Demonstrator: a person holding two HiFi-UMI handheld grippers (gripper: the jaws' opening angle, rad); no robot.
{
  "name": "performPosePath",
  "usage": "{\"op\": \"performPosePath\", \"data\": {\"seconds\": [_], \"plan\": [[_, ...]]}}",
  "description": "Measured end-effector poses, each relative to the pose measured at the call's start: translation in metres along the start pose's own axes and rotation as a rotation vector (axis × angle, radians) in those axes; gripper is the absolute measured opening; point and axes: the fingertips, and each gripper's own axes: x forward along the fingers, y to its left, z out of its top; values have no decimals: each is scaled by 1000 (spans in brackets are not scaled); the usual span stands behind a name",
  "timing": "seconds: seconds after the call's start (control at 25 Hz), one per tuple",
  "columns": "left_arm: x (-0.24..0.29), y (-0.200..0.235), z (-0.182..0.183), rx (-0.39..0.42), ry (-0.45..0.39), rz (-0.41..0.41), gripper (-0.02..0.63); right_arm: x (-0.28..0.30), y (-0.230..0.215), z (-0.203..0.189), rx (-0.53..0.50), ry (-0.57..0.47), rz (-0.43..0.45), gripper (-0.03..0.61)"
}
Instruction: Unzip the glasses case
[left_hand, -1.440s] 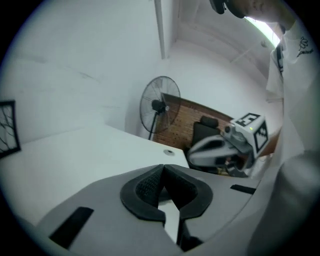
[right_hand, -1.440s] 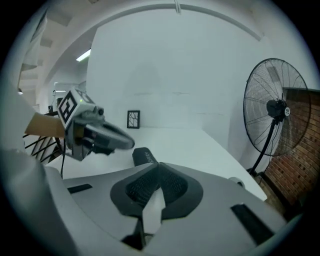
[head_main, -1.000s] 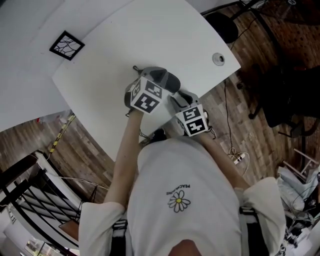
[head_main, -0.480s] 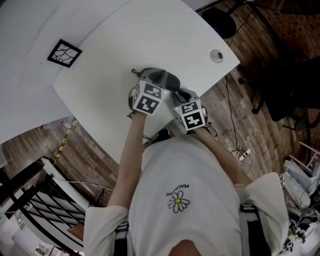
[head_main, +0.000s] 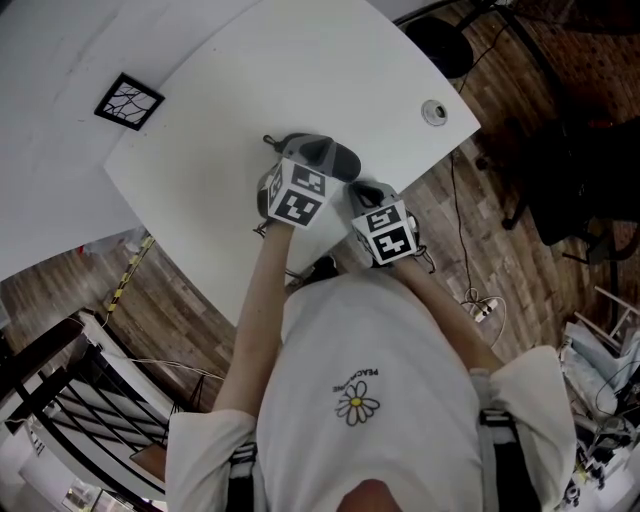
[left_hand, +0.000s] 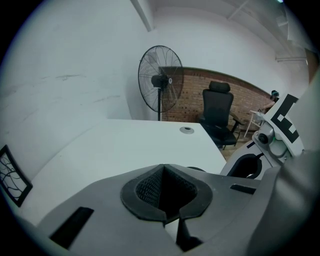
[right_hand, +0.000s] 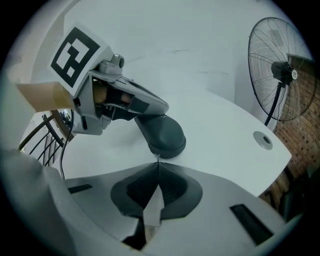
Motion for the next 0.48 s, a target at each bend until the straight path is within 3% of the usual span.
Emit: {"op": "performPosePath", "data": {"seconds": [0.48], "plan": [[-4, -3, -2, 10, -58, 14, 14, -10, -7, -6, -129, 49, -26, 6]]}}
